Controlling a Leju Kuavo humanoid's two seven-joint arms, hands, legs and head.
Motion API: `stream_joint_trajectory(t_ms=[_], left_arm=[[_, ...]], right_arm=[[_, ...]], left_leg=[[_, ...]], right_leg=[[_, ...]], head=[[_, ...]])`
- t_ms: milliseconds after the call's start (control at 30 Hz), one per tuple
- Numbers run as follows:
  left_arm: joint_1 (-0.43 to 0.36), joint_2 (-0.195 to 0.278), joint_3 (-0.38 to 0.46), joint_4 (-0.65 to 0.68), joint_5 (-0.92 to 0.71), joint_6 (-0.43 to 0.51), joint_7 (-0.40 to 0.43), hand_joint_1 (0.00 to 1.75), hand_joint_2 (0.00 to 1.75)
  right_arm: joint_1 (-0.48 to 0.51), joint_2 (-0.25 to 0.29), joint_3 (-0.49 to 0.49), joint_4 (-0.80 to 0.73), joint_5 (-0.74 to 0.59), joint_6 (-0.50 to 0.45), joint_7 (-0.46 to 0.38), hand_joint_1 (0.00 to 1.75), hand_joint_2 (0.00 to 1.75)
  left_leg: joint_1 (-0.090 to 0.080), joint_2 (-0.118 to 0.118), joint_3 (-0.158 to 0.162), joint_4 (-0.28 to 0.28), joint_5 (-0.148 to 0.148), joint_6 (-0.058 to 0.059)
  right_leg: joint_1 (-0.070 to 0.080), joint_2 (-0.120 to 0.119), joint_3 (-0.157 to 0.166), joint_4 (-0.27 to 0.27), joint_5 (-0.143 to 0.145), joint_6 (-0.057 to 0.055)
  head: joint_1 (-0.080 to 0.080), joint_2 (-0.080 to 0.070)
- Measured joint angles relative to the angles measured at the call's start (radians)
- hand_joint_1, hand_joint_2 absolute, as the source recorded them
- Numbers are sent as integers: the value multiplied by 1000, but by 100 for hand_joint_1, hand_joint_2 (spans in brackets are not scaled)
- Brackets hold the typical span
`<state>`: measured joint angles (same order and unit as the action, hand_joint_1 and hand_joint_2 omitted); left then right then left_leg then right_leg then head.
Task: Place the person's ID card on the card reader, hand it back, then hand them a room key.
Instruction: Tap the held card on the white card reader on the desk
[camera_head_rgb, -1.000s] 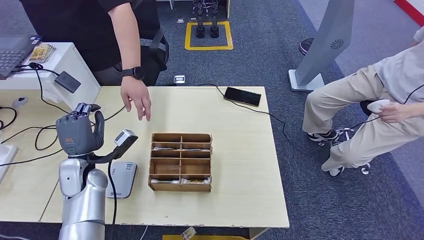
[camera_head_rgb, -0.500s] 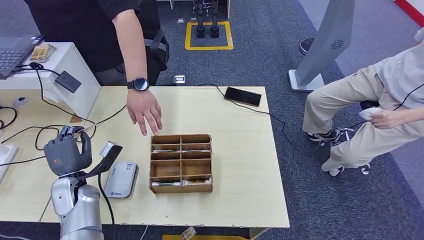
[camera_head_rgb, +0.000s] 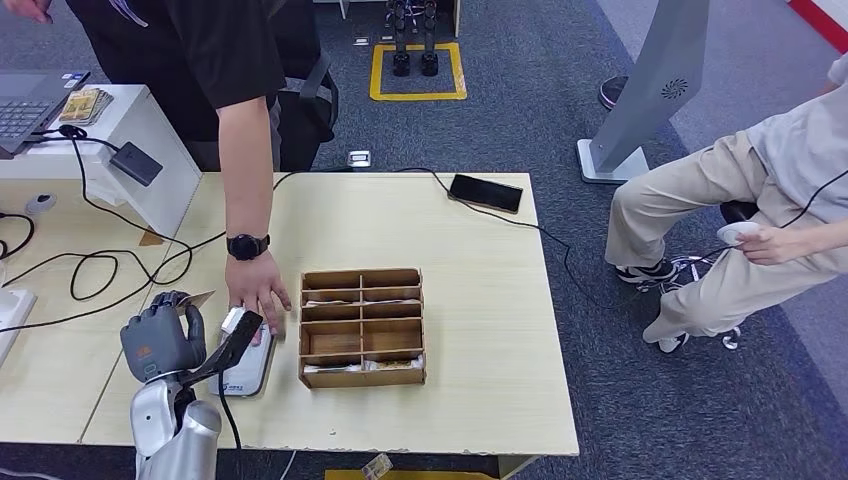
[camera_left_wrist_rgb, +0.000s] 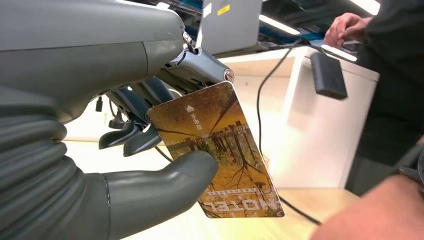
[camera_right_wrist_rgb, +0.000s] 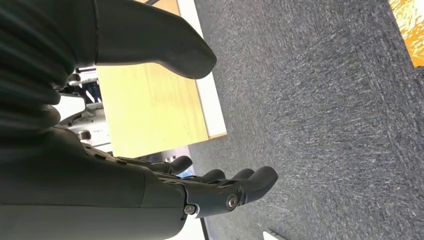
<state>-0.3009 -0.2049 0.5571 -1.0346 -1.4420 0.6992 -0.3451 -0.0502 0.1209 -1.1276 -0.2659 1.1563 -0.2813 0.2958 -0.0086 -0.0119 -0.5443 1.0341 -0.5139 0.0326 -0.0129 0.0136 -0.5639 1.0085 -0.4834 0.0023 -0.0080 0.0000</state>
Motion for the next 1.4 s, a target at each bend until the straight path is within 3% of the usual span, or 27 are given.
stream_joint_trajectory(t_ms=[467, 1400], left_arm=[[47, 38, -79, 74, 24, 1, -15, 175, 175], [69, 47, -106, 96, 5, 5, -72, 175, 175]], right_arm=[[2, 0, 0, 0, 20, 2, -10, 0, 175], [5, -2, 0, 0, 46, 18, -29, 0, 175]], left_leg=[[0, 0, 0, 0, 0, 0], [0, 0, 0, 0, 0, 0]], right_leg=[[0, 0, 0, 0, 0, 0], [0, 0, 0, 0, 0, 0]], head=[[0, 0], [0, 0]])
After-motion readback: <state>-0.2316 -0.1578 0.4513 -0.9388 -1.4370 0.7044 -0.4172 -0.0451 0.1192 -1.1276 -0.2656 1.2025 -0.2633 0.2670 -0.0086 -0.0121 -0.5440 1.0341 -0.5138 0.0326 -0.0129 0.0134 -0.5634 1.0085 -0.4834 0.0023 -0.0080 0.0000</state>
